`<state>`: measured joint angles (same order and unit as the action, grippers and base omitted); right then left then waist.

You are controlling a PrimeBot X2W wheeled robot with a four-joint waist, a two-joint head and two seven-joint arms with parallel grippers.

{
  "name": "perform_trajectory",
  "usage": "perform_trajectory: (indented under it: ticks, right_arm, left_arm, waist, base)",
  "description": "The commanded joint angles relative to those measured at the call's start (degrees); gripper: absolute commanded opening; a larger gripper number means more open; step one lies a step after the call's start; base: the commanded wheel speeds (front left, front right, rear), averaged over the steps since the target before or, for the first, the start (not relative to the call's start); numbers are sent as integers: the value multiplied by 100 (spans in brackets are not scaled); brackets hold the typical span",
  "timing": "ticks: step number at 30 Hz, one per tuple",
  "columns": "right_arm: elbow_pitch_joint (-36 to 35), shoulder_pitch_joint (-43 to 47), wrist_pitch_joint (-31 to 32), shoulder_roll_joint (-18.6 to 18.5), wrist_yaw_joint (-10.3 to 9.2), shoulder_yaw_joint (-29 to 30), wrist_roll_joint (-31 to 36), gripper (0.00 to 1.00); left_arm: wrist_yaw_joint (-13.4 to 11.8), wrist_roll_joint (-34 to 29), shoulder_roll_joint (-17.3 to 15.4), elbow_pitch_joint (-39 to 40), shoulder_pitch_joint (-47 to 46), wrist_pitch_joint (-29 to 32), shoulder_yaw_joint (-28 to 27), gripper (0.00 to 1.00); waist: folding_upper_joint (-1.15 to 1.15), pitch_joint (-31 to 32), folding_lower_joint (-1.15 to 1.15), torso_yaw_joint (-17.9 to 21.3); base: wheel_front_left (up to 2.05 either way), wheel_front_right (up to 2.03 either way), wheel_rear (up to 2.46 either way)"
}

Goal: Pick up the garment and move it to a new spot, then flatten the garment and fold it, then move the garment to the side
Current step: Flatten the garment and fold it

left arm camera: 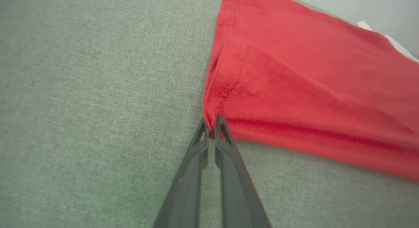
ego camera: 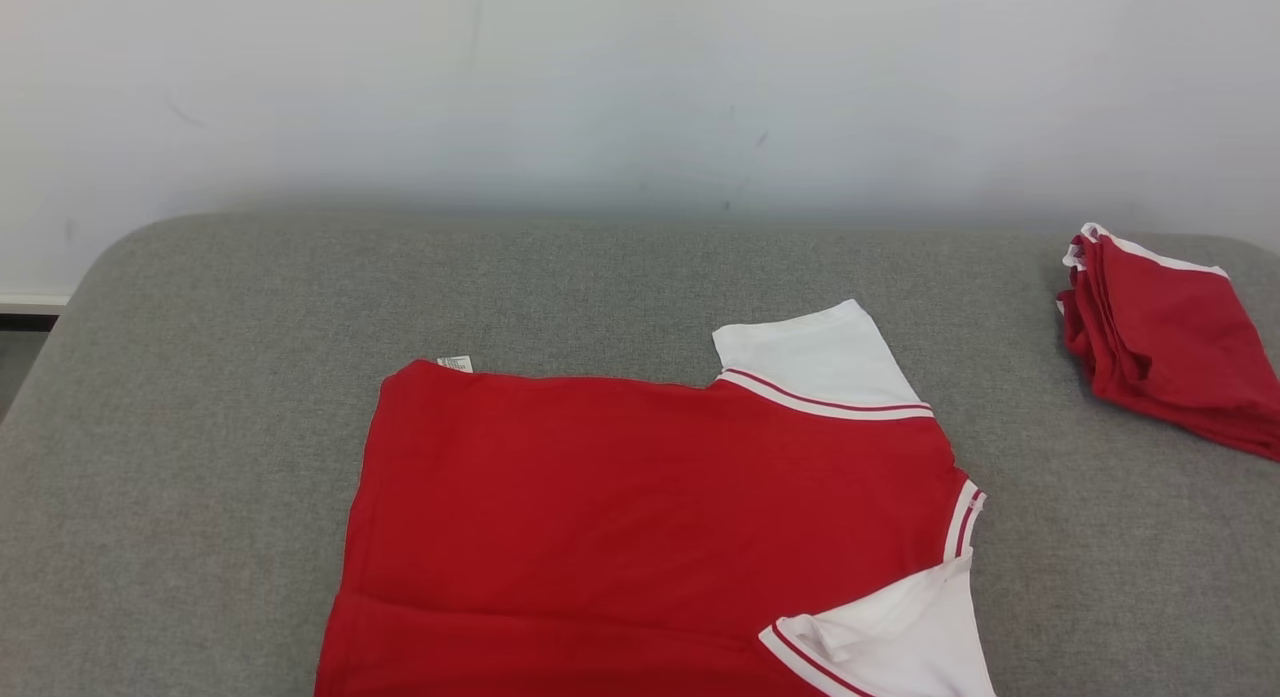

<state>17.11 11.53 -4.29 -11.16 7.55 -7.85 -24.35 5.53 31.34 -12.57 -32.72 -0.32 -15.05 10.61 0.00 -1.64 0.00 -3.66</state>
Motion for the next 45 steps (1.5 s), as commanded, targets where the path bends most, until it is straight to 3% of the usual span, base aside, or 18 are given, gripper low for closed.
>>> perform_trajectory:
  ticks: [1,8,17,23,27,38,45]
  right_arm:
    - [-32,37,-11,22,-13,44,23,100]
    - [-286,23,-165,128,-12,180,156,100]
    - [-501,-346,-874,419,-12,255,317,100]
    - [-280,-569,-1091,611,-12,408,521,100]
    - [-505,-453,-1087,720,-12,541,647,100]
    - [-764,-396,-1089,829,-12,534,829,100]
    - [-793,-1012,-1090,829,-12,445,964,100]
  left_arm:
    - [-29,-10,-23,-3,13,-15,-50,100]
    - [-12,-220,46,526,212,-16,-324,100]
    - [71,-1035,466,2021,642,-15,-1090,100]
    - [114,-1783,734,2595,864,-16,-1353,100]
    - [135,-2087,864,2833,915,-16,-1451,100]
    - [155,-2058,971,2633,726,-15,-1559,100]
    - [201,-1941,851,1970,-241,-15,-1540,100]
  waist:
    - [0,5,0,-7]
    - [0,53,0,-49]
    - [0,81,0,6]
    - [0,85,0,80]
    - [0,96,0,83]
    - [0,29,0,105]
    - [0,-320,0,210]
  base:
    - [0,0,0]
    - [0,0,0]
    - [0,0,0]
    - [0,0,0]
    - [0,0,0]
    - [0,0,0]
    - [0,0,0]
